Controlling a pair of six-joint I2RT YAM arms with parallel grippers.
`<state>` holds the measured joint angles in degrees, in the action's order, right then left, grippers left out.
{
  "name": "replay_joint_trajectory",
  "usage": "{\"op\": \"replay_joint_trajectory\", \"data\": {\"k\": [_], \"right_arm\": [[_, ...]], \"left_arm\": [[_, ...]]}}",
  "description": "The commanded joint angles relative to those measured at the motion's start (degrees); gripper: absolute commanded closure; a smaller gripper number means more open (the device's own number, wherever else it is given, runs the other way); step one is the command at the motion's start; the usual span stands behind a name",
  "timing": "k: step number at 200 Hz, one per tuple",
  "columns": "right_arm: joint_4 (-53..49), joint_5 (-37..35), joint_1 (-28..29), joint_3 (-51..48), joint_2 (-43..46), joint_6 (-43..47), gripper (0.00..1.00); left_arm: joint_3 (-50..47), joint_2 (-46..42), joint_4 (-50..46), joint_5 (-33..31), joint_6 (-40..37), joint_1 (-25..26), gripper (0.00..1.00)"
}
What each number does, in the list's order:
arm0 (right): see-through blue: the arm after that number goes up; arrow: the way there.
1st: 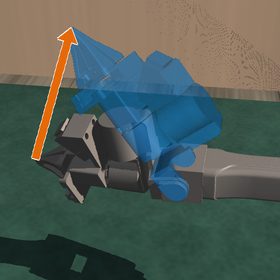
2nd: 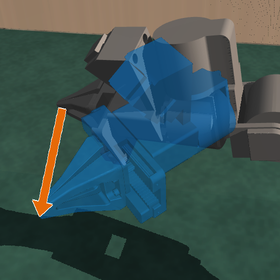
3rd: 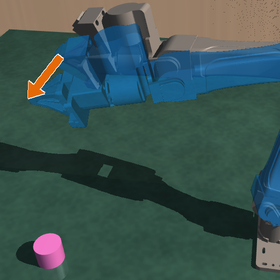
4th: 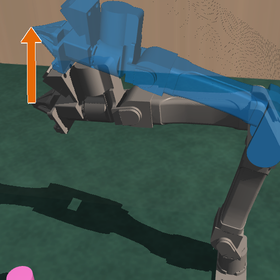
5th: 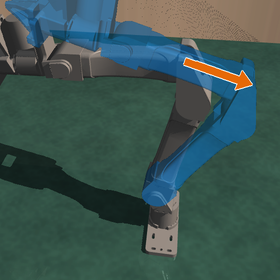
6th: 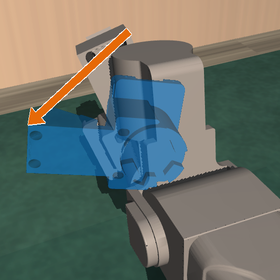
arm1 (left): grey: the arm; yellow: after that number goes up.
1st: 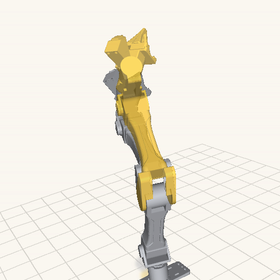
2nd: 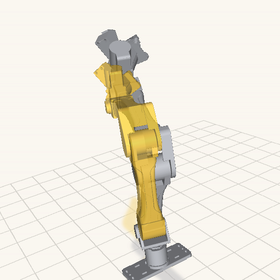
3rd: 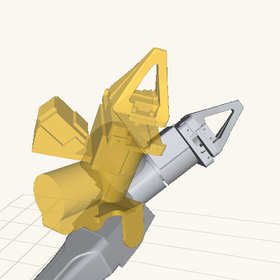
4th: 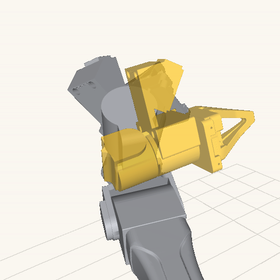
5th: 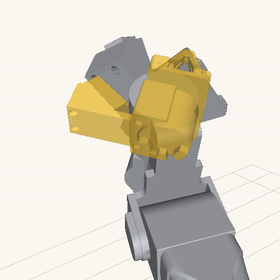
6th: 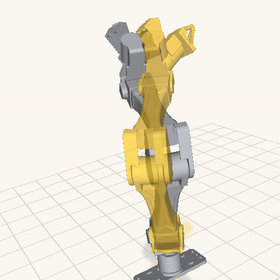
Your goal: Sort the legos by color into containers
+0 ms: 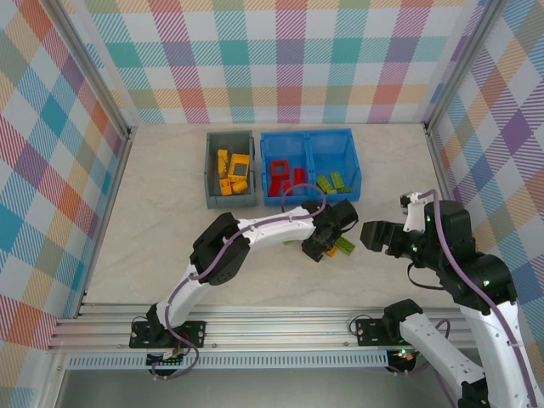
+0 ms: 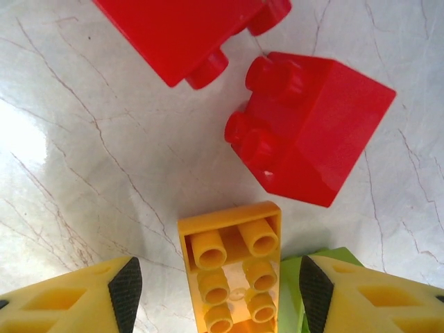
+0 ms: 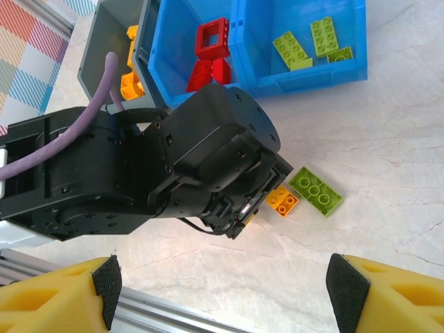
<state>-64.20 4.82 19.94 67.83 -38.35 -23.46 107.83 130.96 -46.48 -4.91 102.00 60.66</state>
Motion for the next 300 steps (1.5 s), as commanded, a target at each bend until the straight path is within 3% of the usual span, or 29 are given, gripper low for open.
{"op": "replay_joint_trajectory", "data": {"k": [1, 51, 95, 111, 150, 170, 184, 203, 223, 263, 300], "right_arm": [[-0.03, 1.15, 0.27, -0.3, -0.49, 0.1, 0.21], [0.48, 0.92, 0.27, -1.1, -0.66, 0.0, 0.22], [0.68, 2.08, 0.27, -1.14, -0.06, 0.58, 0.22], [0.19, 2.04, 0.27, -0.44, -0.3, 0.95, 0.21], [-0.09, 2.57, 0.27, 0.85, -0.37, 1.92, 0.22], [1.09, 5.3, 0.23, 0.47, -0.59, 3.08, 0.22], [3.32, 9.61, 0.26, -0.59, -0.63, 4.18, 0.23], [6.57, 14.52, 0.39, -2.18, -1.81, 5.2, 0.27], [10.54, 14.83, 3.72, -3.89, -4.5, 5.07, 0.29], [19.54, 2.5, 21.35, -4.49, -12.66, 2.69, 0.28], [29.26, 2.29, 24.43, -5.93, -17.69, -0.24, 0.28]], "left_arm": [[1.68, 2.34, -3.05, 0.78, 1.86, -0.64, 0.39], [4.91, 5.98, -3.7, 3.27, 2.68, -0.89, 0.44], [3.37, 5.78, -2.85, 4.47, 3.91, -0.6, 0.74], [1.48, 4.33, -1.89, 4.08, 4.0, -0.38, 0.8], [-8.84, -7.34, -0.02, 0.83, -0.82, 0.64, 0.81], [-17.9, -17.35, 0.72, -2.55, -5.77, 0.33, 0.81], [-22.52, -23.52, 1.0, -3.53, -13.44, -1.42, 0.81], [-24.84, -28.89, -2.74, -3.3, -24.48, -6.76, 0.82], [-24.44, -32.12, -7.44, -5.77, -36.74, -13.63, 0.83], [-13.64, -29.71, -17.05, -18.55, -55.0, -26.45, 0.85], [-2.0, -19.31, -16.98, -28.32, -65.9, -32.4, 0.85]]}}
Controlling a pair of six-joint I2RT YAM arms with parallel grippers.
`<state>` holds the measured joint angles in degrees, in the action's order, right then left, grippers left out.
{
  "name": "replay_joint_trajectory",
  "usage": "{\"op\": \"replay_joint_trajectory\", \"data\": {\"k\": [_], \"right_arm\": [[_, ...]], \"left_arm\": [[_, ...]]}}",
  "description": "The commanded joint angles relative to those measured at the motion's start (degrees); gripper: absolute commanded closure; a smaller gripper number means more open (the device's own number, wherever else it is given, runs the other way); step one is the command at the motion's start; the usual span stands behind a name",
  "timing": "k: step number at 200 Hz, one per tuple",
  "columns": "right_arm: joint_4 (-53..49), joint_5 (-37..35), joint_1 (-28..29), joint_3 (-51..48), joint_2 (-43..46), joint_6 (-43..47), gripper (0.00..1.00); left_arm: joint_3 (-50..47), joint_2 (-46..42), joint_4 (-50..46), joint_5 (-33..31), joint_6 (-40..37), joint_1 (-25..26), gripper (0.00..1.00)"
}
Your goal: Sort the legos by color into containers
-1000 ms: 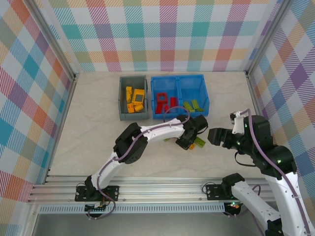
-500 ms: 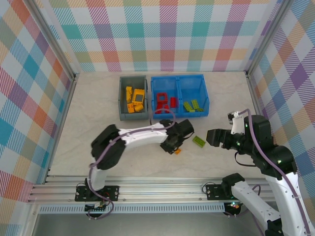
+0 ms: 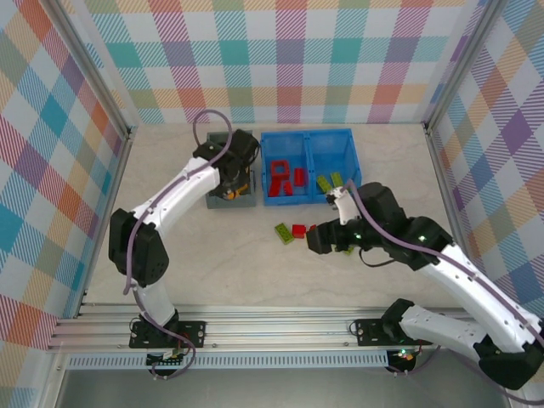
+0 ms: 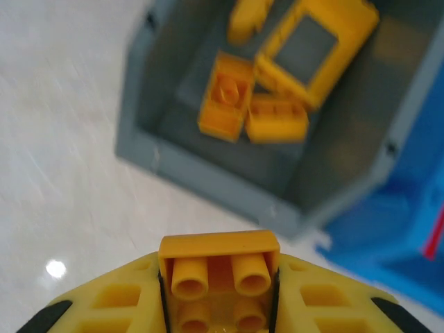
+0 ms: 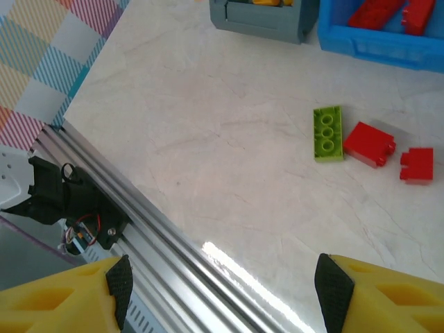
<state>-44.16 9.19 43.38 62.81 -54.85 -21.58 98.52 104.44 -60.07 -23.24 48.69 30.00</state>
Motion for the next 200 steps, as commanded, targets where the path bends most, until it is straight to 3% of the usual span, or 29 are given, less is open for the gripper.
{"op": "replay_joint_trajectory", "data": {"k": [1, 61, 118, 162, 186, 200], "right_arm": [[9.42, -2.03, 1.05, -0.96, -1.29, -2.09, 0.28], [25.37, 1.09, 2.42, -4.03, -7.6, -4.38, 0.26], [24.42, 0.67, 2.59, -4.21, -7.19, -4.6, 0.25], [23.75, 0.3, 2.59, -6.44, -4.92, -5.77, 0.25], [23.18, 0.13, 2.59, -7.16, -4.38, -6.01, 0.25], [22.91, 0.13, 2.59, -7.5, -3.99, -6.06, 0.24]], "left_arm": [[7.83, 7.54, -3.52, -10.29, -12.88, -1.8, 0.85], [30.61, 26.32, -9.73, -23.69, -20.24, -3.21, 0.84], [31.46, 31.17, -2.79, -24.75, -24.96, -4.79, 0.84], [34.28, 35.06, -2.52, -25.74, -26.47, -5.28, 0.8], [34.48, 35.91, -3.01, -26.18, -26.65, -5.27, 0.75], [34.54, 36.11, -3.28, -26.27, -26.89, -5.3, 0.64]]}}
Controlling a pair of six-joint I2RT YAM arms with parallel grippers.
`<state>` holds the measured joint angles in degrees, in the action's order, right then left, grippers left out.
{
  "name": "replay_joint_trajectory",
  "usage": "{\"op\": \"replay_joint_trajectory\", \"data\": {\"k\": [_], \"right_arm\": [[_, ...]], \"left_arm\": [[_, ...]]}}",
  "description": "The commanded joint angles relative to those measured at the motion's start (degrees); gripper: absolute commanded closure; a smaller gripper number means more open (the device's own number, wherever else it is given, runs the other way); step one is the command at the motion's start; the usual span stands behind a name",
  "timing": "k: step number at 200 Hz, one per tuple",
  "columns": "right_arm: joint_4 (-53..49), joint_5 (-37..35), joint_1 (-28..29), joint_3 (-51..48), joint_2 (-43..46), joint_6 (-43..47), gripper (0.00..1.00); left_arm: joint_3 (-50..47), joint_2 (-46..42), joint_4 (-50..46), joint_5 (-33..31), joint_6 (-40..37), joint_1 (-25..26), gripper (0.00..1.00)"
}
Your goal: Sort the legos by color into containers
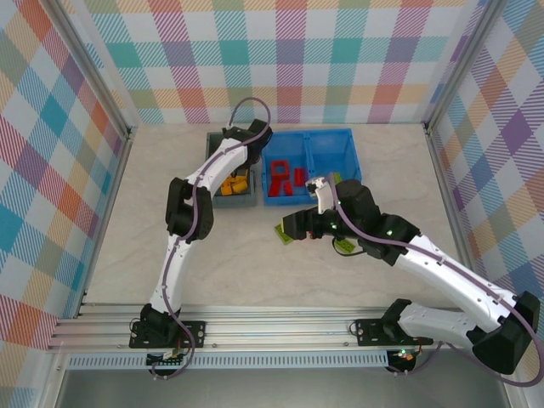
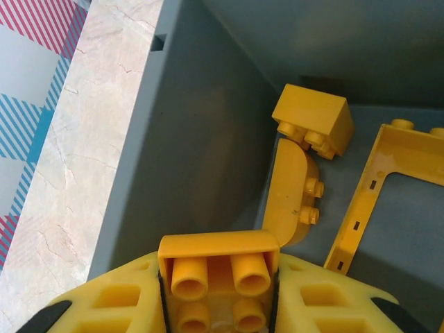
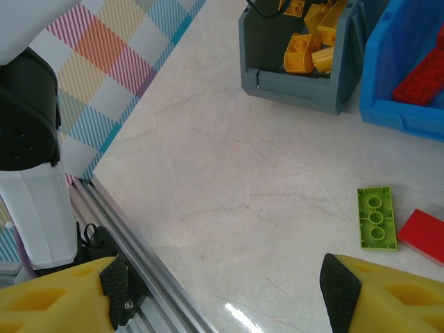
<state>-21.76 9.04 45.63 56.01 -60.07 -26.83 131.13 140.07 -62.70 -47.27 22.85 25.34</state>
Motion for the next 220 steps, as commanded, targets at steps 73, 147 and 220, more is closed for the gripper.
{"op": "replay_joint_trajectory", "data": {"k": [73, 147, 220], "right_arm": [[-1.81, -0.91, 0.34, -0.79, 2.06, -0.24, 0.22], [-11.1, -13.59, 0.25, 0.53, 0.04, -2.94, 0.22], [-21.94, -23.41, -0.02, 1.97, -13.03, -7.69, 0.29]], "left_arm": [[1.32, -5.74, -2.66, 0.6, 0.79, -0.32, 0.5], [-13.17, -27.8, -0.97, 5.62, 8.0, 3.56, 0.54], [-65.36, -75.12, 25.19, 42.95, 11.01, 16.96, 0.38]]}}
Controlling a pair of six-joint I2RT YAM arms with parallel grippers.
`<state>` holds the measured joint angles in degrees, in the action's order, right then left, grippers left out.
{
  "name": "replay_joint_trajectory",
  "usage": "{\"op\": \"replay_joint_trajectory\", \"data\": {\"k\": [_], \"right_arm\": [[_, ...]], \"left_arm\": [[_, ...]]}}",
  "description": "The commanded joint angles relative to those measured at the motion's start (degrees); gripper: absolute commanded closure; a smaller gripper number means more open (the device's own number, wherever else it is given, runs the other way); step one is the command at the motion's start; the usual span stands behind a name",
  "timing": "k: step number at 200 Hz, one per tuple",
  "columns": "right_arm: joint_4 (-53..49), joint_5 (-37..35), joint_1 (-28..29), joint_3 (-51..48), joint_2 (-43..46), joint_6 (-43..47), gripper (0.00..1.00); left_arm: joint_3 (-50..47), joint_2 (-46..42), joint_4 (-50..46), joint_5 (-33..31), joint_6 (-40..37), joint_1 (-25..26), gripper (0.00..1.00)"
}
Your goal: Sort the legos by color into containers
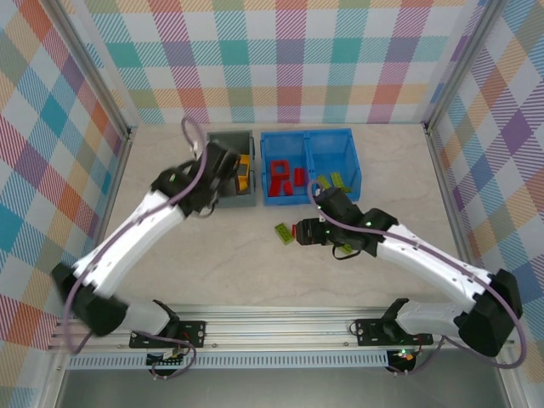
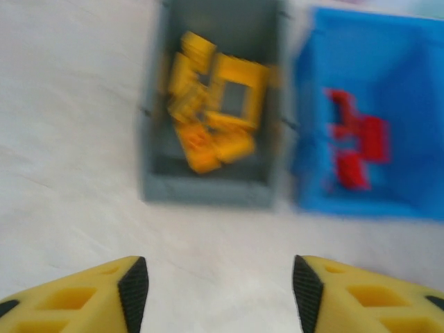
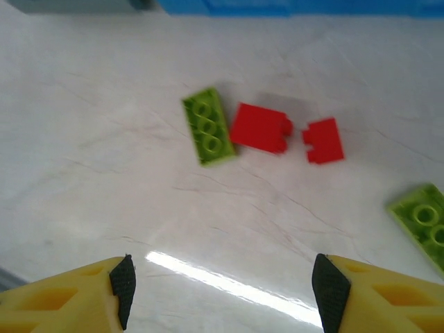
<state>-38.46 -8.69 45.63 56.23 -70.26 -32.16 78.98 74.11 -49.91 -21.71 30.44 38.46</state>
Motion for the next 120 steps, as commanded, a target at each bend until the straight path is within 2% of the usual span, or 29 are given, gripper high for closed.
{"op": "replay_joint_trajectory", "data": {"k": [1, 18, 29, 43, 57, 71, 120], "right_arm": [[-5.1, -5.71, -0.06, 1.68, -2.99, -2.37, 0.29], [-2.5, -4.81, -1.98, 0.5, -4.85, 0.08, 0.28], [-0.64, -3.61, -3.63, -0.09, -5.95, 3.73, 0.36], [2.89, 2.59, -5.83, -1.12, -7.84, 10.3, 0.38], [1.33, 5.03, -7.19, 0.45, -11.58, 14.04, 0.39], [-0.76, 3.65, -7.48, 1.83, -14.7, 16.03, 0.41], [0.5, 5.36, -9.76, 3.49, -21.19, 18.68, 0.44]], "left_arm": [[-13.88, -9.72, 12.66, 17.54, 3.59, 4.14, 0.38], [-21.18, -16.1, 16.05, 17.5, 6.52, 9.94, 0.39], [-24.67, -19.08, 17.7, 15.72, 8.38, 13.7, 0.39], [-28.17, -21.6, 19.81, 13.4, 10.58, 17.46, 0.39], [-30.58, -22.88, 21.76, 11.69, 12.16, 19.64, 0.39], [-31.34, -22.71, 22.85, 10.62, 12.76, 21.01, 0.39], [-32.3, -21.55, 28.03, 3.79, 13.43, 27.91, 0.38]]}}
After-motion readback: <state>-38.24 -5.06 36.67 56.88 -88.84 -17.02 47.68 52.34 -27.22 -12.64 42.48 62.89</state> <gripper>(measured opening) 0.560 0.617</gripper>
